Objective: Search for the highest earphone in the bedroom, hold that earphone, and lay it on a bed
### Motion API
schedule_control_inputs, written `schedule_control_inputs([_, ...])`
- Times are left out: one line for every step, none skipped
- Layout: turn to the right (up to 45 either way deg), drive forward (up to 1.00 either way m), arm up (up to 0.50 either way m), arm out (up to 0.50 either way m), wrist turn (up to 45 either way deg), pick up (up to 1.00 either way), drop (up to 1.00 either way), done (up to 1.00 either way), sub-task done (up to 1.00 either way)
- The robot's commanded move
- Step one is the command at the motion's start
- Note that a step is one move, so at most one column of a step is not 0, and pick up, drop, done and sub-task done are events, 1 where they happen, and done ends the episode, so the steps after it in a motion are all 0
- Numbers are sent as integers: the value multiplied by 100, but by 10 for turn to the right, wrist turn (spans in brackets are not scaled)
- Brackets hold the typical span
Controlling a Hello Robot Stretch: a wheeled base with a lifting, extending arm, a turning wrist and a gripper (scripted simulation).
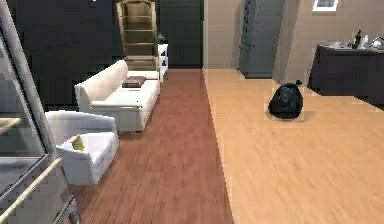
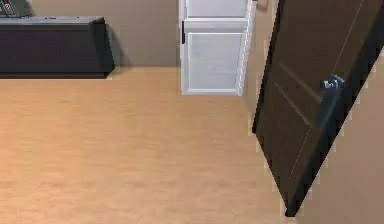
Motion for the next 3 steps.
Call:
schedule_control_inputs([450, 0, 0, 0, 0, 0, 0, 0, 0])
schedule_control_inputs([300, 0, 0, 0, 0, 0, 0, 0, 0])
schedule_control_inputs([0, 100, 0, 0, 0, 0, 0, 0, 0])
